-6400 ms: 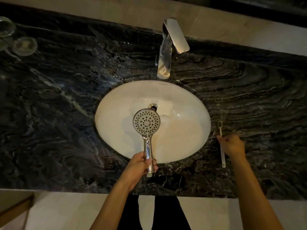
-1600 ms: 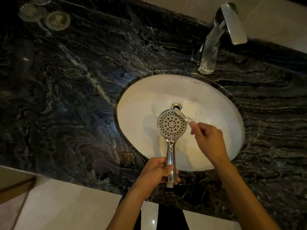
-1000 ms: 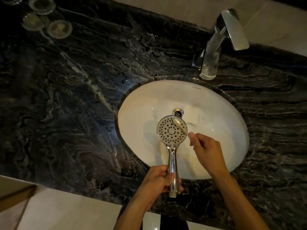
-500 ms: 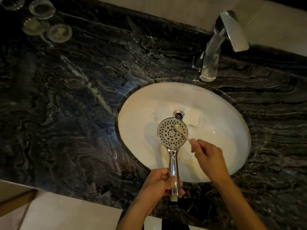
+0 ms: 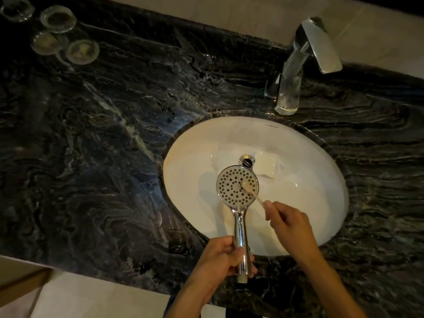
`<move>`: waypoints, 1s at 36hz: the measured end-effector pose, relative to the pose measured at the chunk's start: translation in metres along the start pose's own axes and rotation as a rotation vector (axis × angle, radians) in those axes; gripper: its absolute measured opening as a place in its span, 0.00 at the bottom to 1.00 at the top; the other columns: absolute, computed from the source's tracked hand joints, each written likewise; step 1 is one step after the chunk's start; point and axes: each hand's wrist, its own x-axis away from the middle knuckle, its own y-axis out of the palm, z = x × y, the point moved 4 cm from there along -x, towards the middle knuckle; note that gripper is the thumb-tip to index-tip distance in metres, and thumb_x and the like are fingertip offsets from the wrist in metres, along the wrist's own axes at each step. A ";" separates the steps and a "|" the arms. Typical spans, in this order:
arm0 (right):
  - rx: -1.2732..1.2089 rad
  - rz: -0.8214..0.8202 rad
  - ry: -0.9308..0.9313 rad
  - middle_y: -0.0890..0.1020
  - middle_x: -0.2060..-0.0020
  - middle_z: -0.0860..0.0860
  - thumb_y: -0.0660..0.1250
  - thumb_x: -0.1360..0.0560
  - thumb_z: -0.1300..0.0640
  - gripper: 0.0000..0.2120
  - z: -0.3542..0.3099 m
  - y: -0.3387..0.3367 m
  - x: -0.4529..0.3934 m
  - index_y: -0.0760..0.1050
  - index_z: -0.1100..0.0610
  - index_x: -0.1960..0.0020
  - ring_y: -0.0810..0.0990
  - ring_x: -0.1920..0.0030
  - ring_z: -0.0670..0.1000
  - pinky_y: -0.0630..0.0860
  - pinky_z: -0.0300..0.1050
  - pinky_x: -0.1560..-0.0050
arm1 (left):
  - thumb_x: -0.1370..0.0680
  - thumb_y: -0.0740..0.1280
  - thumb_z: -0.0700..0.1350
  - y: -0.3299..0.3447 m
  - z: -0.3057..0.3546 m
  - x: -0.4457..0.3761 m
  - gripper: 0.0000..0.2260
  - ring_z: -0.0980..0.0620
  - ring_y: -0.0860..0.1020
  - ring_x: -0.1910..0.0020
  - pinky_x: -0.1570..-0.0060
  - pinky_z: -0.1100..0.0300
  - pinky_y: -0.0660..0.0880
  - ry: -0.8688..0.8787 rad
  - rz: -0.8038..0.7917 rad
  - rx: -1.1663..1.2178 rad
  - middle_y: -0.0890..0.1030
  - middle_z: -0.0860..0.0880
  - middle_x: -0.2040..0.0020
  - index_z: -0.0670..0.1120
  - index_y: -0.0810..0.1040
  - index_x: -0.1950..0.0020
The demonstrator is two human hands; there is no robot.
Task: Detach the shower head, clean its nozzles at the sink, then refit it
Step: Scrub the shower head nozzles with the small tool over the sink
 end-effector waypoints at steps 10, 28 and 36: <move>0.041 0.093 -0.019 0.76 0.77 0.51 0.59 0.20 0.41 0.22 -0.004 -0.025 -0.017 0.74 0.51 0.68 0.76 0.70 0.49 0.69 0.38 0.71 | 0.19 0.62 0.34 0.001 0.002 0.002 0.06 0.42 0.84 0.59 0.55 0.50 0.82 0.001 -0.012 0.002 0.85 0.42 0.59 0.36 0.78 0.48; 0.021 0.074 0.011 0.78 0.74 0.44 0.58 0.21 0.39 0.23 -0.008 -0.014 -0.017 0.74 0.50 0.68 0.74 0.73 0.44 0.69 0.34 0.71 | 0.20 0.64 0.35 -0.003 -0.004 -0.004 0.06 0.40 0.85 0.58 0.51 0.45 0.82 -0.005 -0.007 0.010 0.85 0.38 0.57 0.37 0.81 0.51; 0.067 -0.096 0.015 0.75 0.77 0.42 0.55 0.25 0.33 0.24 -0.004 0.004 0.008 0.74 0.49 0.68 0.73 0.74 0.43 0.65 0.36 0.72 | 0.19 0.63 0.34 0.000 0.002 -0.001 0.07 0.40 0.83 0.59 0.52 0.47 0.81 -0.006 0.005 -0.009 0.84 0.38 0.59 0.32 0.78 0.47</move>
